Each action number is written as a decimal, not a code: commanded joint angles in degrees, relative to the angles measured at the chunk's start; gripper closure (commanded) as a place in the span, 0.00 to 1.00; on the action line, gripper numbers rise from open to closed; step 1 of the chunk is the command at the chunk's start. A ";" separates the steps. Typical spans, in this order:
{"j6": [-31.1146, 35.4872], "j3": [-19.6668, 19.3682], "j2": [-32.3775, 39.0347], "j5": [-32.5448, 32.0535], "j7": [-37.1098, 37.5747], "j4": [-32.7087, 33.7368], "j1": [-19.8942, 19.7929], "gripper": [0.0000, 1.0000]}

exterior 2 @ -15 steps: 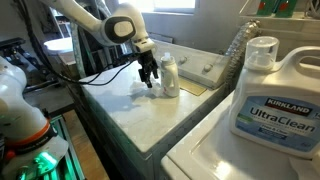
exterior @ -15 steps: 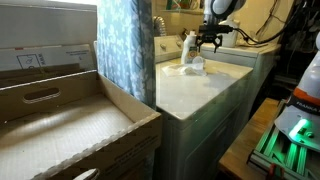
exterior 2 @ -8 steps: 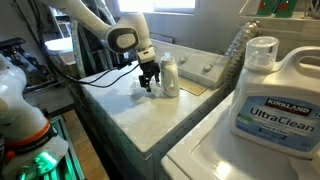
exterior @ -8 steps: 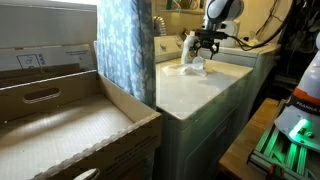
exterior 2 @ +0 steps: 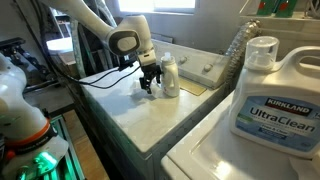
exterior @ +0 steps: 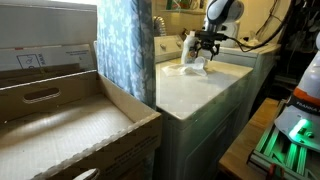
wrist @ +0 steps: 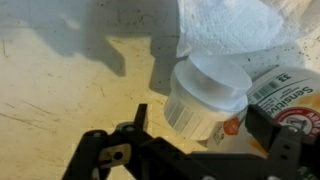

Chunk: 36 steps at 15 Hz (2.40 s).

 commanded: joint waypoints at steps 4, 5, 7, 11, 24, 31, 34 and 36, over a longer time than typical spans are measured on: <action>3.17 -1.22 0.85 3.09 0.76 -1.26 0.64 0.00; 3.10 -1.23 1.01 3.55 0.80 -1.22 0.66 0.00; 3.18 -1.32 1.31 3.86 1.02 -1.21 0.60 0.00; 3.58 -1.63 1.93 3.94 0.79 -1.16 0.64 0.17; 0.90 -1.81 4.64 4.08 -1.53 0.35 1.87 0.38; -6.61 -2.13 3.69 -2.68 1.31 2.48 2.43 0.62; -12.26 -2.20 1.78 -10.27 3.59 3.65 2.48 0.62; -19.26 -1.71 -0.44 -17.37 5.79 4.97 2.65 0.62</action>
